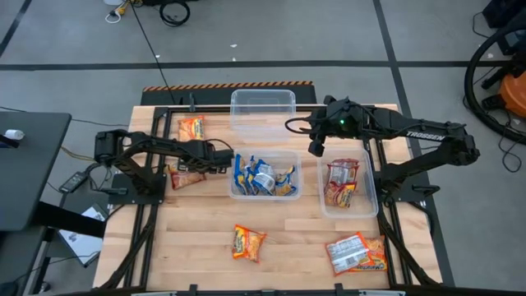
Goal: Sort Maruchan noodles
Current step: Put the red noodle pack into the bottom right transparent bin
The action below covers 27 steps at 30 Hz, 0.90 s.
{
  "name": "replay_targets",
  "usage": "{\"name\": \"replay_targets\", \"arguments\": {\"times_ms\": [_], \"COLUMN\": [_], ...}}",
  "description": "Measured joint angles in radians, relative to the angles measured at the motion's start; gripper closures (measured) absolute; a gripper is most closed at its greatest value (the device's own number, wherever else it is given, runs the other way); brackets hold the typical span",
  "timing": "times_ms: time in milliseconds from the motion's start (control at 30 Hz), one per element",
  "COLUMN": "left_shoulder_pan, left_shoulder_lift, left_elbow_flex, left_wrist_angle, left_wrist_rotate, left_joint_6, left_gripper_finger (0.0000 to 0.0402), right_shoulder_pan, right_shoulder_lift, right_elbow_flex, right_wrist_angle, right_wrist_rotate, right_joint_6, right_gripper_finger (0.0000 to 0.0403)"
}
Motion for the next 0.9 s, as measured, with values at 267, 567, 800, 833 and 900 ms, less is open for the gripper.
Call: {"name": "replay_targets", "arguments": {"times_ms": [267, 567, 800, 833, 900], "left_shoulder_pan": [-0.002, 0.022, 0.005, -0.005, -0.027], "left_shoulder_lift": [0.000, -0.002, -0.102, -0.116, -0.148], "left_elbow_flex": [-0.009, -0.008, 0.075, 0.094, 0.137], "left_wrist_angle": [0.022, -0.010, -0.172, -0.207, -0.276], "left_wrist_rotate": [-0.016, -0.007, 0.014, 0.015, 0.018], "left_joint_6": [0.077, 0.143, 0.186, 0.192, 0.194], "left_gripper_finger": [0.0271, 0.0392, 0.0398, 0.0398, 0.0398], "right_shoulder_pan": [0.000, 0.008, 0.010, 0.010, 0.010], "right_shoulder_lift": [0.000, -0.025, -0.085, -0.092, -0.103], "right_elbow_flex": [0.000, 0.000, 0.000, 0.000, 0.000], "right_wrist_angle": [0.000, 0.001, 0.000, 0.000, 0.000], "right_wrist_rotate": [-0.010, -0.010, -0.011, -0.011, -0.011], "right_joint_6": [0.033, 0.033, 0.064, 0.067, 0.068], "right_gripper_finger": [0.0253, 0.0253, 0.0253, 0.0253, 0.0253]}}
